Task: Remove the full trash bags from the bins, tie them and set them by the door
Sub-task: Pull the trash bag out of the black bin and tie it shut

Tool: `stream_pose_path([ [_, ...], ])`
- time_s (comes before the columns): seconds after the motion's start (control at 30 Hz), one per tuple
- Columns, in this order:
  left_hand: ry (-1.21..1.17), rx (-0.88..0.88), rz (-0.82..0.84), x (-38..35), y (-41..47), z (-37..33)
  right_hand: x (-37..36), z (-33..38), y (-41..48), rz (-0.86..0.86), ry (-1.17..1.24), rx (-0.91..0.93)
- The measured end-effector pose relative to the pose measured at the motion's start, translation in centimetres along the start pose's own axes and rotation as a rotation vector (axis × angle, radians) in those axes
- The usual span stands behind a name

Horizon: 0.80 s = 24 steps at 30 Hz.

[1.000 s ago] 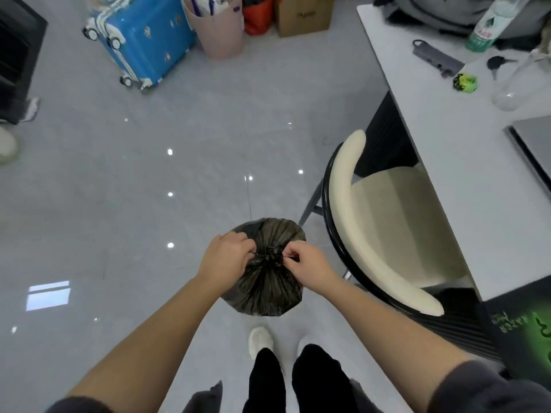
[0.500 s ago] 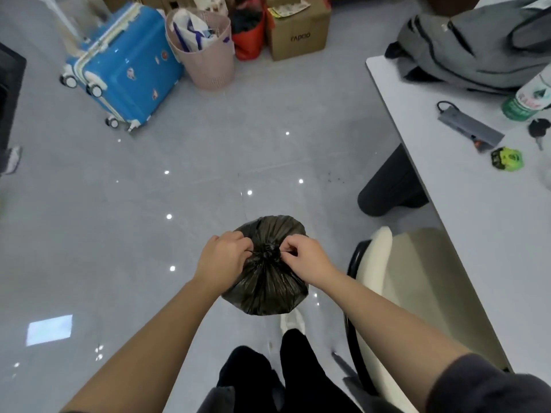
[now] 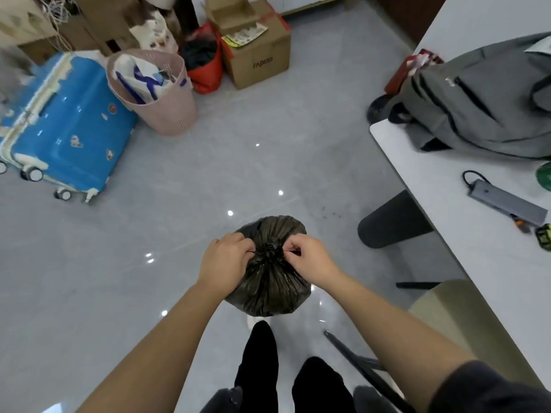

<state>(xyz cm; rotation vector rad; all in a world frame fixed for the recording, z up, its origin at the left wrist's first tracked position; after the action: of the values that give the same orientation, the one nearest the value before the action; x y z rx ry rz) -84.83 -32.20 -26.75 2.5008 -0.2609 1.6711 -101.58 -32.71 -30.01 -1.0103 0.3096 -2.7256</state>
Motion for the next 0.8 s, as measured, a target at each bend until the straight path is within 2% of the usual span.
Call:
stream_pose_path([
  [0.4,-0.007,-0.101,0.029,1.1,22.7,3.6,5.9,1.2,19.7,-0.129,0.101,-0.096],
  [0.57,-0.004,-0.112,0.058,0.8,32.9,4.3,9.8,1.2,28.9,-0.126,0.097,-0.111],
  [0.8,0.032,-0.227,0.101,0.5,48.1,4.6,15.4,1.4,41.0,-0.148,0.057,-0.14],
])
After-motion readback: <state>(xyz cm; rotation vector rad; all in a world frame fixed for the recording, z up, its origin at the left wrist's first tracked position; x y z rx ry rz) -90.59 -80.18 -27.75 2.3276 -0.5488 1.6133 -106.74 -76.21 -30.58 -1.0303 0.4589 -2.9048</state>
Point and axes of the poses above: each hand's wrist, its own y-axis towards the middle knuckle, its own x-axis out of the back of the hand, z = x × y, the point moved 8 cm from there along y, towards the middle knuckle, and after that the axes turned 7 degrees about -z, right-handed, at the moved point
